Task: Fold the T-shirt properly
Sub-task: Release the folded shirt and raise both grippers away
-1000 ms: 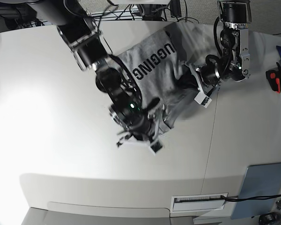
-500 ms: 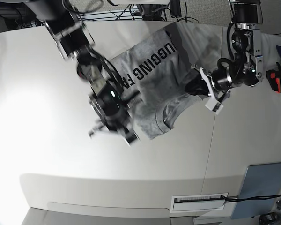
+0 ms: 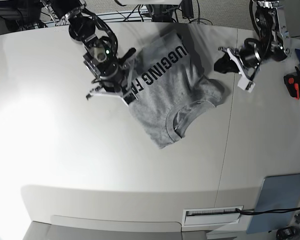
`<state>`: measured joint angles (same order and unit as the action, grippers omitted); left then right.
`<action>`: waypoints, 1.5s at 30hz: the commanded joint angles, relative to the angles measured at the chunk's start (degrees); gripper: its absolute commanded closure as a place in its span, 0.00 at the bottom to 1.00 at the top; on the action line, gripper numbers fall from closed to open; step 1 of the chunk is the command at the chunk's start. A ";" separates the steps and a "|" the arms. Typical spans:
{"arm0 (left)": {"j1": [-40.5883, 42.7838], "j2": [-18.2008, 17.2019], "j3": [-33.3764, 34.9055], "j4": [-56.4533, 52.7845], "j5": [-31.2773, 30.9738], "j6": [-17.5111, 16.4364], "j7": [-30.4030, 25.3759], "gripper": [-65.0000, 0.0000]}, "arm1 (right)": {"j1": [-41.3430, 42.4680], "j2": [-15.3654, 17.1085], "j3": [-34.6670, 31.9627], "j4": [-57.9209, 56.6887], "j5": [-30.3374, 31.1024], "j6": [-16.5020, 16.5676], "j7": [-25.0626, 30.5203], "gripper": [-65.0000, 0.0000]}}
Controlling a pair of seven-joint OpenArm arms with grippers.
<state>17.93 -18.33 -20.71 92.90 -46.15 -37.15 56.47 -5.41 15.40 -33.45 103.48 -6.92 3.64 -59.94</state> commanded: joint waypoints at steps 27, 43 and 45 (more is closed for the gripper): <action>-24.68 6.88 -0.04 -21.73 16.37 1.07 -14.53 0.92 | -6.99 0.76 -4.11 6.12 -1.25 -1.55 3.17 1.00; -21.33 2.40 -0.11 -7.80 7.54 -2.85 -6.47 1.00 | -9.03 1.44 0.26 14.53 -8.81 -9.33 -0.98 1.00; -18.32 1.05 -0.11 -4.31 7.56 0.68 -6.14 1.00 | -10.93 1.46 4.11 16.04 -8.74 -9.33 -0.92 1.00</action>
<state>0.60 -16.27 -20.45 87.74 -37.60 -35.86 51.07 -16.69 16.60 -29.28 118.30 -14.98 -5.17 -61.58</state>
